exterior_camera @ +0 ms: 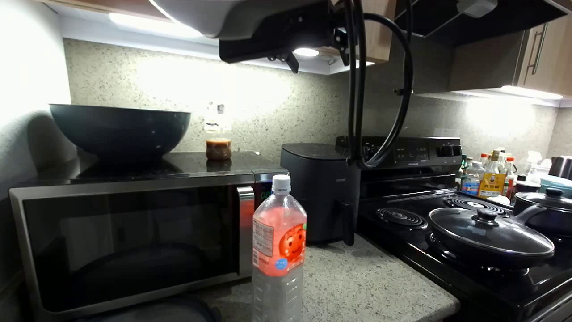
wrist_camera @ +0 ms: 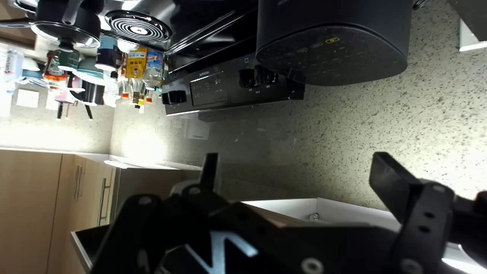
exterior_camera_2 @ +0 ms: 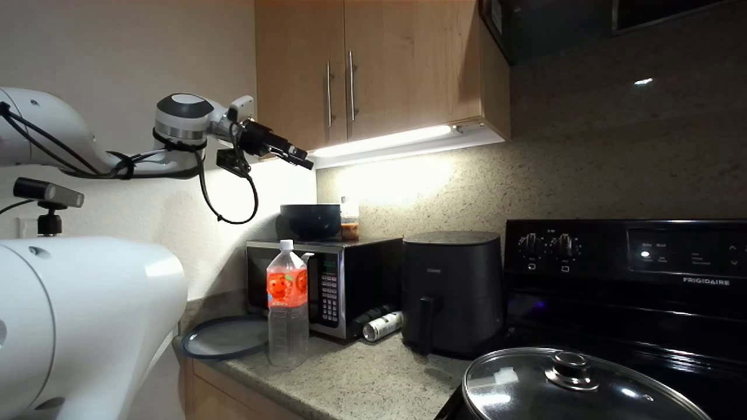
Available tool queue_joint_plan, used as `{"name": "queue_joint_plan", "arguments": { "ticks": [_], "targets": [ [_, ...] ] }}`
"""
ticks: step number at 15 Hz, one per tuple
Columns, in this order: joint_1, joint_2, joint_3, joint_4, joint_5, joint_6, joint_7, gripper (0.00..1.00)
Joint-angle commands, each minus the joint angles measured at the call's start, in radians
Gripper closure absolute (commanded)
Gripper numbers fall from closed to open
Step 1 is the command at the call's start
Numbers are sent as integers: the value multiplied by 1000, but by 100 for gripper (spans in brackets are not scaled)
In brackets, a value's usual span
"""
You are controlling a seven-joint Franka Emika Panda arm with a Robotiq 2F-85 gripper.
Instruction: Put the right bottle on the top of the microwave
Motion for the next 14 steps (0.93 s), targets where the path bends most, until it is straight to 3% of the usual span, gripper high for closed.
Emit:
{"name": "queue_joint_plan", "arguments": {
  "ticks": [1, 4, 14],
  "targets": [
    [-4, -26, 15, 15, -27, -1, 18, 0],
    [-1, -5, -7, 10, -39, 1, 35, 0],
    [-21, -26, 22, 29, -29, -1, 19, 0]
  ]
}}
